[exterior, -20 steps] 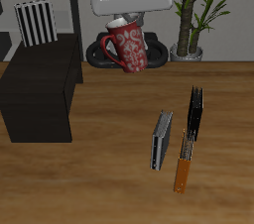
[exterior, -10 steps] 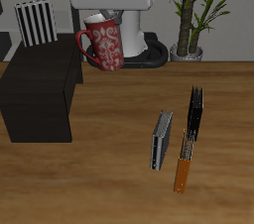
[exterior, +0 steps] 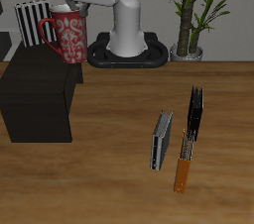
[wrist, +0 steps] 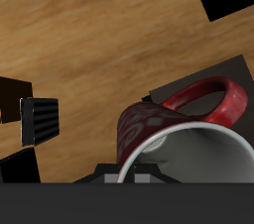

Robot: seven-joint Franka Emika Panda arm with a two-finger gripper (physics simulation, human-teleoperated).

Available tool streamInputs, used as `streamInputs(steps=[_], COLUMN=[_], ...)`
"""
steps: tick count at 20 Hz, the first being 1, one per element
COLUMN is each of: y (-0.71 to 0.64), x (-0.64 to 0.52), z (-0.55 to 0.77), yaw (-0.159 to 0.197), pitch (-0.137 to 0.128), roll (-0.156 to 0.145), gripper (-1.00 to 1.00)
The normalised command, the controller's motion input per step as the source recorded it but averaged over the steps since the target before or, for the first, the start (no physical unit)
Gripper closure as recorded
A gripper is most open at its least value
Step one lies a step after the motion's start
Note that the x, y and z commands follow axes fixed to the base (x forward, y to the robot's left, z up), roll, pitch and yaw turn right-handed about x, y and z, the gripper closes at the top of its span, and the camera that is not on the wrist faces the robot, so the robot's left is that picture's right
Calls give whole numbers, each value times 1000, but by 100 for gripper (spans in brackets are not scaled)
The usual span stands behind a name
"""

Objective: Place the right striped book upright on top of the shelf and place the red mug on top of the shelf

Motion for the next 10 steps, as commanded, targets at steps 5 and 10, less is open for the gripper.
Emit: streamInputs(steps=[5, 10], y=[-644, -372], x=[-55, -96], z=[206, 112], yaw=[-91, -31], pitch=[50, 18], roll=[-16, 58], gripper=[100, 100])
